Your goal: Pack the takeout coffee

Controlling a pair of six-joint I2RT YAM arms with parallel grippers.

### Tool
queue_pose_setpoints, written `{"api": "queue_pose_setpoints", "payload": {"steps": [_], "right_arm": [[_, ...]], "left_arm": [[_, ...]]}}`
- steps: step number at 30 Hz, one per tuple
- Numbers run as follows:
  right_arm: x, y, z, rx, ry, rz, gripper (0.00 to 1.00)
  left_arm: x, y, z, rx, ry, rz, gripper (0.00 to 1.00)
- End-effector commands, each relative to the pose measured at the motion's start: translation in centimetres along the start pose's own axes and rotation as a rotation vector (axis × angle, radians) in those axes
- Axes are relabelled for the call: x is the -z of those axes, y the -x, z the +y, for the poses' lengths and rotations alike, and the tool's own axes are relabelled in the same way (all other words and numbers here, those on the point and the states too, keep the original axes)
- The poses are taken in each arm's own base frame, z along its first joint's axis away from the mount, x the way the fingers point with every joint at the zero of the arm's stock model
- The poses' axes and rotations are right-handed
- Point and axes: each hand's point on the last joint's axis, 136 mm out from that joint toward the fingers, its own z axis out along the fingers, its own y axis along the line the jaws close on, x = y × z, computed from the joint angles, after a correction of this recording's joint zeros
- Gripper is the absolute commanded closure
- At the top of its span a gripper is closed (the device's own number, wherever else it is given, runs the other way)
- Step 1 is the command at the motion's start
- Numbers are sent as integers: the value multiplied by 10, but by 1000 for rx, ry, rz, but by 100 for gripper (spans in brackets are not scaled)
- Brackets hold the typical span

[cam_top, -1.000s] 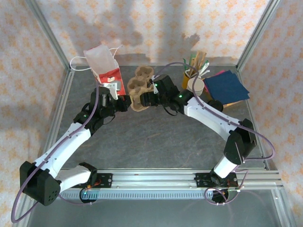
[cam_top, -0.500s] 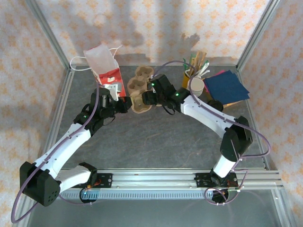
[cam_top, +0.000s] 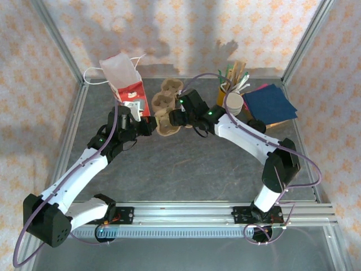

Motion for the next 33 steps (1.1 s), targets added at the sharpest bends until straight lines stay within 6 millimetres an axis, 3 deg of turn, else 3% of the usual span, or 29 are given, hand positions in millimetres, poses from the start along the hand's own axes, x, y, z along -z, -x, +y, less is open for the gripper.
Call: {"api": "queue_pose_setpoints", "payload": {"steps": [1,11,16,20,33], "right_arm": [[10,6,1,20,13,-44,38],[11,-3,5,34,65,-59,39],[12,-4,9,28,89,-64,30],[16,-4,8,32,96,-91,29],[14,3,5,25,95,-146,36]], "left_arm": [[7,6,-5,-3,-11,-37,100],[9,8,-7,6,-16,-51,100],[10,9,-6,12,-14,-53,100],[10,10,-6,15,-14,-55,100],[9,10,-10,19,-33,-49,100]]}}
